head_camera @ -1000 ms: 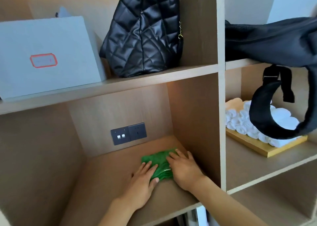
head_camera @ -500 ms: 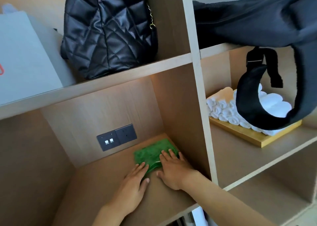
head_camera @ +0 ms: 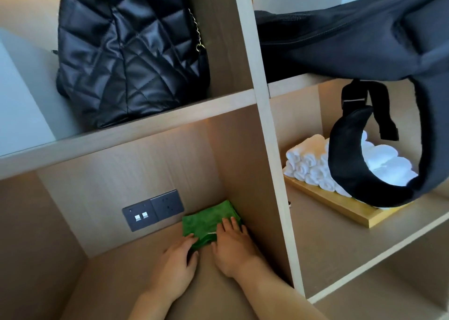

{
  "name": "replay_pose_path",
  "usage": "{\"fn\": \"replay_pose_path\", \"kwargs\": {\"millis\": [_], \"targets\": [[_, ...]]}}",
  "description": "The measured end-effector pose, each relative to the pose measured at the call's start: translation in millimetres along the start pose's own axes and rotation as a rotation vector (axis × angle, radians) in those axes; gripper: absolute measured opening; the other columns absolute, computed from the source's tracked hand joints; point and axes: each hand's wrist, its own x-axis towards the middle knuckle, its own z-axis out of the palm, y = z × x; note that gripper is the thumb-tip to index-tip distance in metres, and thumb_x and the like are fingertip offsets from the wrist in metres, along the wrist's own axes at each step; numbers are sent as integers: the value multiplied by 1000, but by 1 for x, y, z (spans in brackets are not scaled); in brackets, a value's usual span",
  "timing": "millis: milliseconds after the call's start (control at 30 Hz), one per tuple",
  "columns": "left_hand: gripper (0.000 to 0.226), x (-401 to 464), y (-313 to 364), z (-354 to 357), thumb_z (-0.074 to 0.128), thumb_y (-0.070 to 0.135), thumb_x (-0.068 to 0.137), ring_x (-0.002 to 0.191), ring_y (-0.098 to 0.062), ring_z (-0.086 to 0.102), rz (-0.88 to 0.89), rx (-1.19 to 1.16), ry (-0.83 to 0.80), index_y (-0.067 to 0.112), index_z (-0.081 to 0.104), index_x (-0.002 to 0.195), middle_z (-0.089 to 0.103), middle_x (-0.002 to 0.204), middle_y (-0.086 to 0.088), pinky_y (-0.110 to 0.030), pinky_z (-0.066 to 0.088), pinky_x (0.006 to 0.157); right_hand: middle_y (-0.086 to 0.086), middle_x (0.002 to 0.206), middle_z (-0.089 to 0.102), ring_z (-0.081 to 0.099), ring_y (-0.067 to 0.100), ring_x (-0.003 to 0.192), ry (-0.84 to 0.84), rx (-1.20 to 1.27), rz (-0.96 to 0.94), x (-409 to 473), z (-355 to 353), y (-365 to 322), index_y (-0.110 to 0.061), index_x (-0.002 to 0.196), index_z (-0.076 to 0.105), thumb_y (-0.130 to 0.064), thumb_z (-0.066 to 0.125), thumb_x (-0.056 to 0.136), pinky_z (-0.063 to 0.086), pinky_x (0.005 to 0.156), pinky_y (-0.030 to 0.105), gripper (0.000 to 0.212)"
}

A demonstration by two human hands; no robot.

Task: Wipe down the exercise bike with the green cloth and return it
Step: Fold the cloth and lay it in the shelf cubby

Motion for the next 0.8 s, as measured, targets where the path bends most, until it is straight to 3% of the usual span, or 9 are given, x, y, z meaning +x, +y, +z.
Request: {"fn": "replay_pose_path", "kwargs": {"millis": [100, 167, 300, 433, 800], "targets": [[44, -4, 1, -3, 59, 33, 100, 134, -12, 56, 47, 82, 61, 33, 61, 143, 57, 148, 15, -24, 41, 111, 13, 162, 32, 30, 31, 149, 93, -1, 33, -3, 0, -3, -11, 146, 52, -29, 43, 106, 26, 121, 47, 45], [43, -6, 3, -4, 60, 30, 98, 134, -12, 54, 86, 88, 79, 31, 64, 141, 58, 145, 15, -22, 39, 112, 12, 160, 33, 34, 32, 144, 105, 12, 35, -2, 1, -3, -12, 142, 55, -32, 43, 105, 31, 117, 45, 43], [52, -5, 5, -4, 54, 35, 103, 145, -8, 44, 73, 90, 51, 34, 49, 155, 49, 158, 13, -17, 27, 118, 16, 162, 33, 33, 33, 148, 67, -51, 25, 9, 9, -2, -7, 157, 38, -33, 39, 107, 24, 124, 45, 56], [55, 1, 9, -5, 43, 41, 109, 157, -9, 28, 37, 128, 2, 33, 34, 163, 34, 169, 12, -24, 20, 124, 18, 175, 11, 12, 31, 161, 21, -59, 18, 16, 16, 2, -5, 167, 14, -40, 35, 111, 4, 131, 45, 69], [57, 6, -3, 8, 35, 48, 111, 162, -9, 9, -3, 98, -94, 32, 28, 165, 18, 174, 14, -38, 17, 130, 14, 177, 1, 2, 28, 163, -11, -6, 29, 13, 14, 2, -8, 168, 8, -50, 35, 110, -2, 132, 43, 77]]}}
